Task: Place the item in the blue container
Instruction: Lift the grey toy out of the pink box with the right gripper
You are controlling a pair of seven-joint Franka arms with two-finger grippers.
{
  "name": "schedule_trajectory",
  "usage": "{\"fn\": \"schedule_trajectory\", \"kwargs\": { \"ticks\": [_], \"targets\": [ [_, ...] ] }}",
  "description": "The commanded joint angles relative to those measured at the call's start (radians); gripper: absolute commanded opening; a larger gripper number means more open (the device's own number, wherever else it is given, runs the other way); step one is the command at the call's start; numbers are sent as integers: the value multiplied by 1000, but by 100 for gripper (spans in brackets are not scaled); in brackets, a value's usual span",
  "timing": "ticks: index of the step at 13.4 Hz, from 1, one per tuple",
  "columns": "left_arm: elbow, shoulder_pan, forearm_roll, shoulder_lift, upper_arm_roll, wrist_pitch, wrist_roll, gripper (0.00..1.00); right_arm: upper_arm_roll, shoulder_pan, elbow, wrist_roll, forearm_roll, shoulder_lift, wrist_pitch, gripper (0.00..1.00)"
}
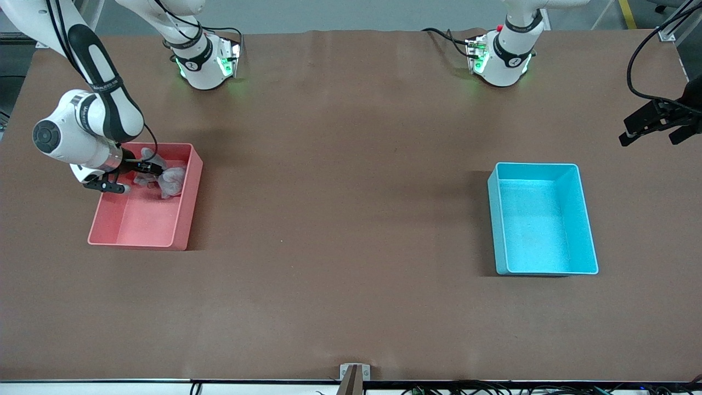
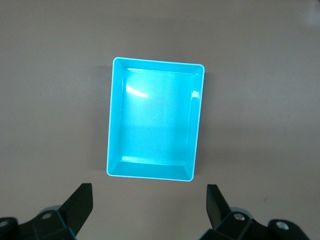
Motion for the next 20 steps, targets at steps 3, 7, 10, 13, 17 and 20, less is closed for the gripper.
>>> {"fn": "schedule_trajectory", "kwargs": {
  "ticks": [3, 7, 10, 13, 17, 20],
  "targets": [
    [11, 8, -5, 4, -2, -4, 23, 100, 16, -8, 13, 5, 16, -14, -34, 3],
    [11, 8, -5, 5, -2, -4, 23, 100, 17, -5, 191, 5, 15, -25, -296, 2],
    [11, 8, -5, 4, -2, -4, 23, 100, 17, 27, 395, 77, 15, -25, -556, 2],
    [13, 7, -4, 4, -4, -4, 23, 100, 19, 128, 529, 290, 18, -28, -709, 2],
    [13, 8, -4, 5, -2, -4, 23, 100, 19, 331, 550, 643, 112, -37, -682, 2],
    [13, 16, -8, 16, -2, -4, 18, 100, 19, 492, 546, 888, 156, -8, -530, 2]
  ]
}}
